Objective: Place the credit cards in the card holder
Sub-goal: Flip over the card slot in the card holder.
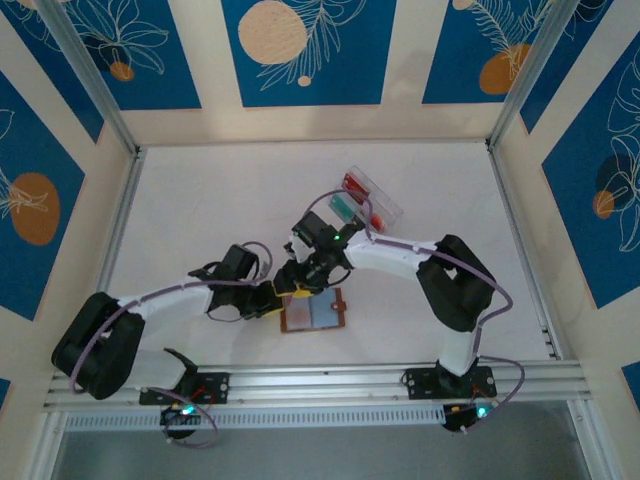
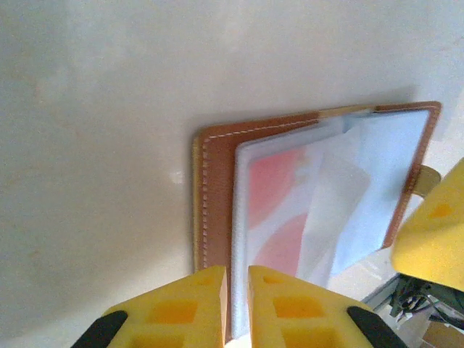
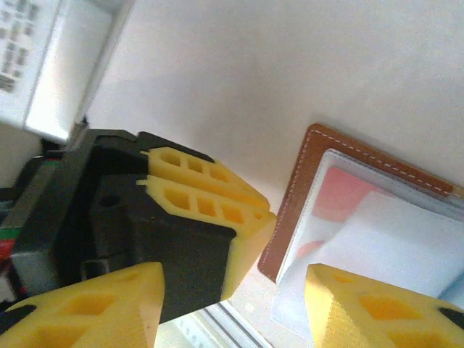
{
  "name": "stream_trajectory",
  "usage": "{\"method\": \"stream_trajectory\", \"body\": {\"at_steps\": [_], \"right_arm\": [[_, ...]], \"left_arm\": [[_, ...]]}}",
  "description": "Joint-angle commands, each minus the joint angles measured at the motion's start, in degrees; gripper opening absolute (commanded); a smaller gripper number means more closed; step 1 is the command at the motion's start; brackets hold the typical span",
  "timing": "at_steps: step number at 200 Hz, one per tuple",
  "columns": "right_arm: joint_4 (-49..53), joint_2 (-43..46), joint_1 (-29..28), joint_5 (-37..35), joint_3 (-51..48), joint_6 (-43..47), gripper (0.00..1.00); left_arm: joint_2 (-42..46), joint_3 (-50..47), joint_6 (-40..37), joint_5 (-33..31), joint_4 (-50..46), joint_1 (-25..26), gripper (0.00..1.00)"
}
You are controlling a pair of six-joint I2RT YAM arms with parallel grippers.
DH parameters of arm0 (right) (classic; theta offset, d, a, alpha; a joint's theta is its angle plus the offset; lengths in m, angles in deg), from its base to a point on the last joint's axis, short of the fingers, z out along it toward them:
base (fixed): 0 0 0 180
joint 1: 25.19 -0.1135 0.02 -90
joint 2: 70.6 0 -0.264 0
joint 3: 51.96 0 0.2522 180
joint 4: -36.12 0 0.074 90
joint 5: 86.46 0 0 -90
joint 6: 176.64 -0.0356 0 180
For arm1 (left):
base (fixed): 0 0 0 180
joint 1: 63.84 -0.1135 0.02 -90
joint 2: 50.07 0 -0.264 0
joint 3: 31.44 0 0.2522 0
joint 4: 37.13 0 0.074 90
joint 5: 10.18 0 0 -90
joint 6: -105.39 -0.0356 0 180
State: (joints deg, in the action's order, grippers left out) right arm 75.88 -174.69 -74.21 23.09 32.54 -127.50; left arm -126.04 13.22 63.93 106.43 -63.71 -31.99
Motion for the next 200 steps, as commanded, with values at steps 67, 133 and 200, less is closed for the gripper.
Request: {"method": "stream_trajectory", "body": {"at_steps": [67,133,200], "right_arm": [[8.5,4.1,1.0,-9.6,-5.4,1.2,0.02],[7.8,-6.2,-3.1,-11.0,0.8,1.5,0.08],[7.4,-7.5,-2.5,-8.5,1.1,1.6,0.28]], "left_arm": [[4.4,4.9,-5.8,-3.0,-13.4,-2.2,0.15],[3.2,8.3,-6.1,-2.2,-13.5,0.1,0.16],[-6.0,9.0,-3.8,-1.1,-6.1,3.4,0.14]]}}
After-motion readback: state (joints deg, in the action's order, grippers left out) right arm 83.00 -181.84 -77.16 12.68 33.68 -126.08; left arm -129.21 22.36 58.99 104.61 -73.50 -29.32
